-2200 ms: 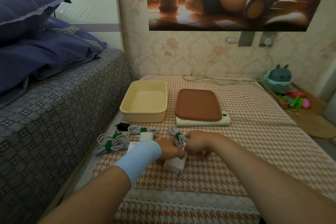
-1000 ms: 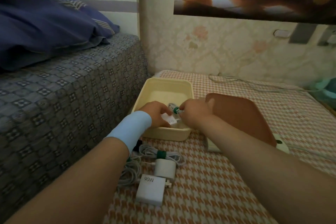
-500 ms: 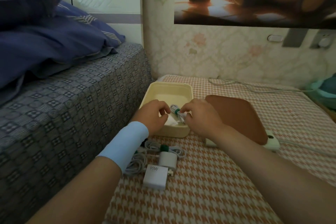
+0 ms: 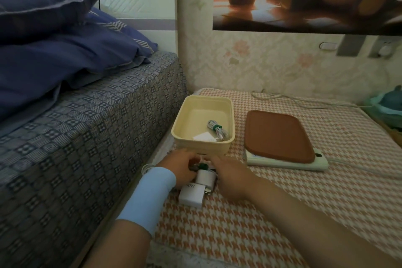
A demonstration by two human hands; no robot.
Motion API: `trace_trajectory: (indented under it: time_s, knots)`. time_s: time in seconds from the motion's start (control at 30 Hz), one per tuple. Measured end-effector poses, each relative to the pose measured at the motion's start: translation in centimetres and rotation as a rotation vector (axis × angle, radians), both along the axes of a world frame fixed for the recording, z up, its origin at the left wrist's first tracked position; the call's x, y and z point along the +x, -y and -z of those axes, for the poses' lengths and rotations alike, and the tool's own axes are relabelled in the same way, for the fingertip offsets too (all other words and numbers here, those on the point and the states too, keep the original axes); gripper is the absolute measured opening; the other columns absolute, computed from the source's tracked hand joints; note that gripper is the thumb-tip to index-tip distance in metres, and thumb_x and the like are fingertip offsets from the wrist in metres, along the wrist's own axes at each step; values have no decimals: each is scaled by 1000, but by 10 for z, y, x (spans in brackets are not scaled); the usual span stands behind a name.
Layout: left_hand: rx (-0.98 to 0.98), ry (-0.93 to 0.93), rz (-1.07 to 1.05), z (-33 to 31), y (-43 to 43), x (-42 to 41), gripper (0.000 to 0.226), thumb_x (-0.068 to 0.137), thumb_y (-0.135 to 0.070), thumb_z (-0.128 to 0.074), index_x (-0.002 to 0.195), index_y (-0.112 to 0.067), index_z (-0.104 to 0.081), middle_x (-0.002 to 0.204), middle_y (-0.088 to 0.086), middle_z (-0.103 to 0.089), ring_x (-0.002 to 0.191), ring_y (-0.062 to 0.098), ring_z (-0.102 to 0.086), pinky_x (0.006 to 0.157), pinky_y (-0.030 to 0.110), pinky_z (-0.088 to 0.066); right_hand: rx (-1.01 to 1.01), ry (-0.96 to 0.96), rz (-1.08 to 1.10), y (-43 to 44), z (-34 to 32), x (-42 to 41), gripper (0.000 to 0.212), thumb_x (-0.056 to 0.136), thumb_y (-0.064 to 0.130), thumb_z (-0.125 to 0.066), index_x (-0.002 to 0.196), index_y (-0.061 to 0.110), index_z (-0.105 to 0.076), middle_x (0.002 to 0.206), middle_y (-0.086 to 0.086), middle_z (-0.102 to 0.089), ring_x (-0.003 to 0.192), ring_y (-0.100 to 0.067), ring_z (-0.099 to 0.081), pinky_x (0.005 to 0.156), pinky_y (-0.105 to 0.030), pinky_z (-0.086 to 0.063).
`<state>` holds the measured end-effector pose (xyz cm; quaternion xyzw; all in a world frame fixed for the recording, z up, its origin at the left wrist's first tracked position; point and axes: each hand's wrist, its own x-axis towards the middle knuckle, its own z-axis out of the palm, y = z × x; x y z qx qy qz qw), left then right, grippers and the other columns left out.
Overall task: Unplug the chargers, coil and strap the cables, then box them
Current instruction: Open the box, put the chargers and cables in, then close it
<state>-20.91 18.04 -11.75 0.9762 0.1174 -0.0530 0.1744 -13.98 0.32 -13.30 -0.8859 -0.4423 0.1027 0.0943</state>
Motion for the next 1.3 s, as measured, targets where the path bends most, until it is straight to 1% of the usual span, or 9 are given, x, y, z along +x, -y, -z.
trace_trajectory:
  time_s: [0.17, 0.27, 0.4, 0.5, 0.63, 0.77, 0.9, 1.0, 1.3]
  knots:
    - [-69, 204, -73, 10, -10, 5, 36, 95, -13, -54, 127, -30, -60, 136, -4, -45, 115, 19, -55, 100, 39, -49, -49, -124, 96, 1, -10, 12, 50, 90, 18, -64, 136, 22, -49, 137, -7, -54, 118, -26, -55, 98, -43, -50]
    - [27, 135, 0, 10, -9, 7, 49, 93, -6, -53, 133, -34, -58, 138, -4, -44, 127, 20, -46, 104, 40, -45, -31, -93, 150, 4, -14, 14, 50, 88, 15, -63, 137, 20, -50, 139, -7, -47, 125, -27, -49, 103, -40, -46]
    - [105, 144, 100, 2, 4, 9, 52, 88, -16, -56, 135, -40, -56, 144, -9, -47, 136, 20, -34, 110, 43, -36, 246, 46, 79, 10, -14, 16, 43, 79, -4, -60, 114, 19, -62, 120, -3, -48, 117, -24, -47, 88, -33, -42]
    - [-45, 198, 87, -1, 7, 10, 38, 86, -21, -60, 118, -41, -64, 122, -8, -64, 109, 19, -57, 92, 41, -52, 498, 181, 4, 10, -21, 18, 36, 69, -15, -57, 85, 16, -63, 96, 1, -46, 91, -23, -50, 68, -36, -43]
    - [-184, 226, 24, -12, 1, 7, 28, 91, -21, -65, 115, -35, -66, 115, -10, -68, 102, 13, -62, 92, 35, -53, 729, 231, 77, 9, -34, 21, 30, 76, -11, -56, 87, 16, -65, 97, 0, -51, 85, -17, -53, 68, -31, -49]
    - [-320, 285, -13, -34, -11, 7, 20, 94, -24, -65, 112, -30, -68, 104, -11, -69, 93, 11, -65, 84, 32, -54, 1026, -117, 424, 4, -62, 20, 33, 95, 13, -62, 125, 22, -52, 112, 7, -54, 94, -6, -59, 74, -23, -56]
    - [-594, 448, -130, -53, -15, 18, 29, 94, -23, -65, 123, -17, -64, 107, -1, -69, 95, 14, -64, 76, 30, -56, 1022, -733, 617, -12, -79, 26, 47, 102, 29, -54, 146, 23, -38, 115, -3, -64, 97, -23, -70, 80, -49, -63]
    - [-707, 487, -169, -61, -16, 31, 31, 92, -22, -68, 122, -14, -66, 105, 2, -72, 92, 14, -67, 66, 24, -56, 954, -792, 512, -31, -79, 29, 42, 103, 35, -54, 142, 26, -43, 116, -3, -69, 94, -24, -73, 79, -46, -63]
    - [-515, 401, -183, -43, -50, 90, 32, 90, -34, -65, 121, -27, -69, 105, -5, -73, 94, 11, -68, 90, 40, -56, 870, -869, 561, -105, -55, 90, 31, 97, 21, -68, 125, 11, -60, 107, -13, -72, 77, -27, -75, 57, -33, -58]
